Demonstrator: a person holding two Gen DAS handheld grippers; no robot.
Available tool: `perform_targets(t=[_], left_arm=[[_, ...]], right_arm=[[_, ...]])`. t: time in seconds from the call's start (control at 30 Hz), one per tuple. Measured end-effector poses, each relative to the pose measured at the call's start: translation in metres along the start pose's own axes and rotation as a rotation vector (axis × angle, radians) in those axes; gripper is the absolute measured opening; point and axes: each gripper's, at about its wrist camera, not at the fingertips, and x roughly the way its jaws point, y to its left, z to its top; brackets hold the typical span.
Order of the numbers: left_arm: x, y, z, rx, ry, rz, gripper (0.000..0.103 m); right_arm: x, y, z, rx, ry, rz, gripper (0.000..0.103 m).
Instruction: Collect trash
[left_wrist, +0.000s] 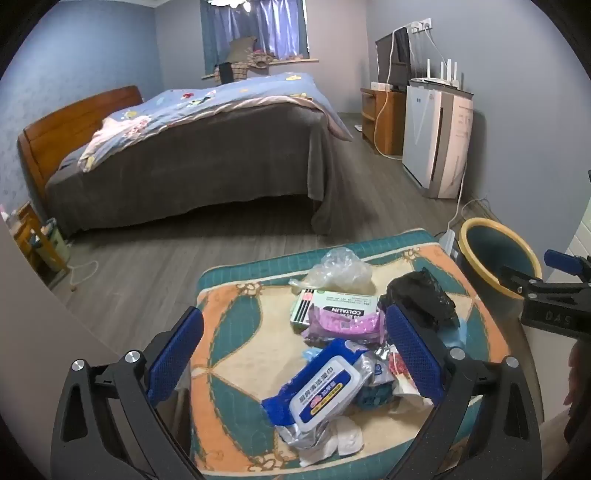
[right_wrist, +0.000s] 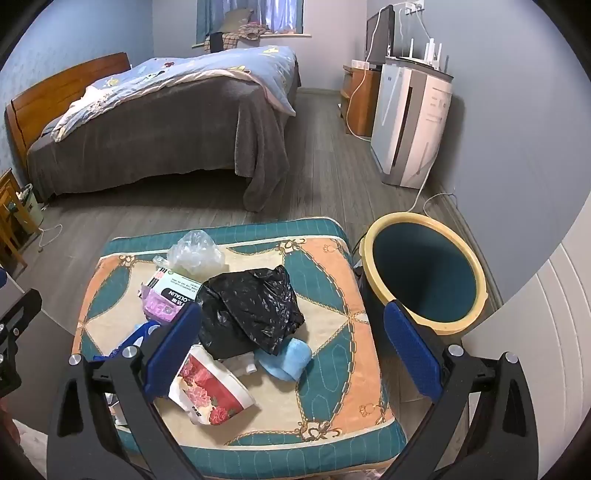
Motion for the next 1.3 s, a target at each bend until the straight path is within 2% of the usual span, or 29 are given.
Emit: perform_targets(t=[1.3], left_arm=[[0.0036,0.0038,-0.0024,-0.009,0.018,-0.009,0.098]], right_arm=[[0.0054,0.0014,-0.0019,-0.002,0.018,-0.008,0.097]])
